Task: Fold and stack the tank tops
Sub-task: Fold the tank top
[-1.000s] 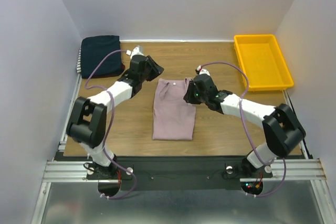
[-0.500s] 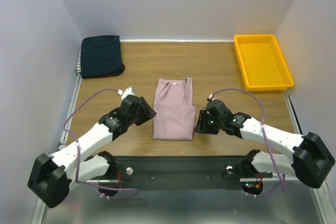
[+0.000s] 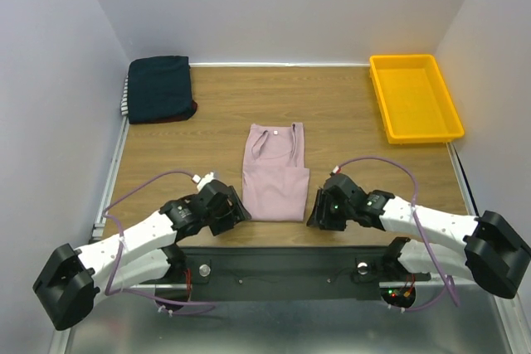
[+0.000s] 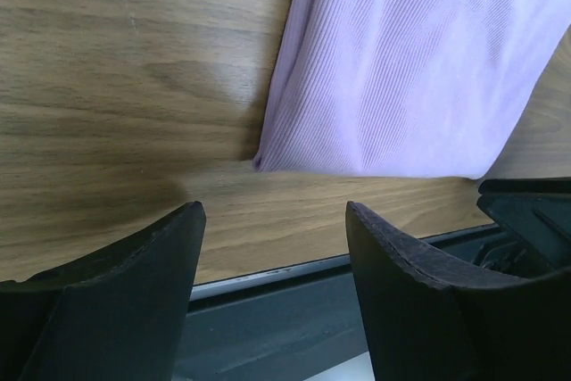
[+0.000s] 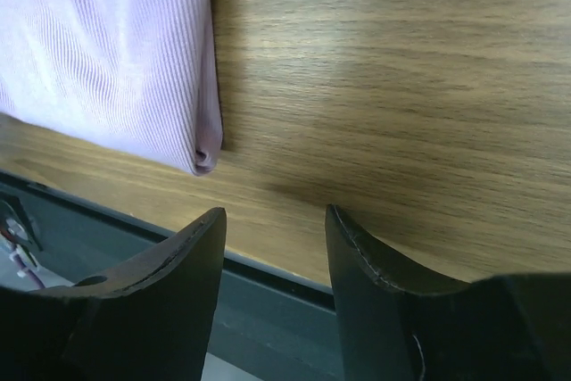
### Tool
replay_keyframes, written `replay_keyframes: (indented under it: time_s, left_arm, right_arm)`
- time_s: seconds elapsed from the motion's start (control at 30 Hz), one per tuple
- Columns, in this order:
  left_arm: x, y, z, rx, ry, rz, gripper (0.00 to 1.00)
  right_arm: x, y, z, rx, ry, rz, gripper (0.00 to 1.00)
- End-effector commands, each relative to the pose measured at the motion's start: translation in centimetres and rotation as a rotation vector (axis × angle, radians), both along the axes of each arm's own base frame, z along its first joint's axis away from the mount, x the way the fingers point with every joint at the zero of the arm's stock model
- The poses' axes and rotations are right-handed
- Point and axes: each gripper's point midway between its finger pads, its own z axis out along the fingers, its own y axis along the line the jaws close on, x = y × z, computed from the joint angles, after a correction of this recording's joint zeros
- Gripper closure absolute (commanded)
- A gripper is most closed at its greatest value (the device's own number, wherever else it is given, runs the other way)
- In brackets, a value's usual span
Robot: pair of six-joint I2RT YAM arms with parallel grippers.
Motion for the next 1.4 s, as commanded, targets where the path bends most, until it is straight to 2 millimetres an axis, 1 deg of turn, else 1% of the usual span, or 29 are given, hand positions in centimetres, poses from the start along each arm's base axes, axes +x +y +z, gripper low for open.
replay_keyframes:
  time_s: [0.0, 0.03, 0.13, 0.17, 0.23, 0.3, 0.4, 0.5, 0.57, 0.63, 0.87, 0.93, 1.0, 1.17, 1.37]
  left_arm:
    - [-0.4, -0.1, -1.0, -0.007, 0.027, 0.017, 0.24]
    - [-0.3, -0.2, -1.2, -0.011, 0.027, 0.019, 0.29]
    - [0.1, -0.5, -1.1, -0.038, 0.005, 0.029, 0.34]
    - [0.3, -0.8, -0.9, -0.060, -0.008, 0.037, 0.34]
    - [0.2, -0.7, -1.2, -0.073, -0.009, 0.047, 0.35]
    - [0.1, -0.6, -1.5, -0.099, -0.007, 0.071, 0.35]
    - [0.1, -0.6, -1.7, -0.121, -0.003, 0.093, 0.35]
    - [0.2, -0.4, -1.9, -0.113, 0.004, 0.111, 0.36]
    - [0.2, -0.4, -2.0, -0.112, 0.009, 0.119, 0.38]
    - [0.2, -0.4, -2.2, -0.110, 0.015, 0.124, 0.41]
    - [0.2, -0.1, -2.6, -0.096, 0.018, 0.138, 0.43]
    - [0.3, 0.0, -2.8, -0.089, 0.021, 0.145, 0.43]
    - [0.4, 0.1, -2.9, -0.085, 0.017, 0.151, 0.44]
    - [0.6, 0.5, -3.7, -0.063, 0.012, 0.168, 0.46]
    - [1.0, 0.6, -3.7, -0.039, -0.007, 0.158, 0.49]
  right_arm:
    - [0.7, 1.9, 1.1, 0.085, -0.021, -0.039, 0.46]
    - [0.7, 1.9, 1.0, 0.088, -0.020, -0.044, 0.46]
    - [1.0, 2.2, 1.2, 0.111, -0.024, -0.069, 0.46]
    - [1.1, 2.3, 1.2, 0.116, -0.029, -0.074, 0.46]
    - [1.3, 2.4, 1.4, 0.136, -0.039, -0.097, 0.46]
    - [1.4, 2.2, 1.3, 0.144, -0.040, -0.124, 0.46]
    - [1.6, 2.6, 1.0, 0.162, -0.031, -0.147, 0.46]
    - [1.6, 2.8, 0.7, 0.171, -0.018, -0.165, 0.46]
    - [2.2, 2.5, 0.4, 0.157, -0.038, -0.195, 0.47]
    - [2.6, 2.7, 0.6, 0.178, -0.047, -0.220, 0.47]
    - [2.7, 3.1, 0.0, 0.176, -0.044, -0.229, 0.48]
    - [2.6, 3.2, -0.2, 0.174, -0.037, -0.232, 0.51]
    - [2.5, 3.0, -0.7, 0.162, -0.032, -0.238, 0.53]
    - [2.5, 3.1, -1.0, 0.162, -0.033, -0.250, 0.54]
    - [2.4, 2.9, -1.4, 0.151, -0.027, -0.255, 0.61]
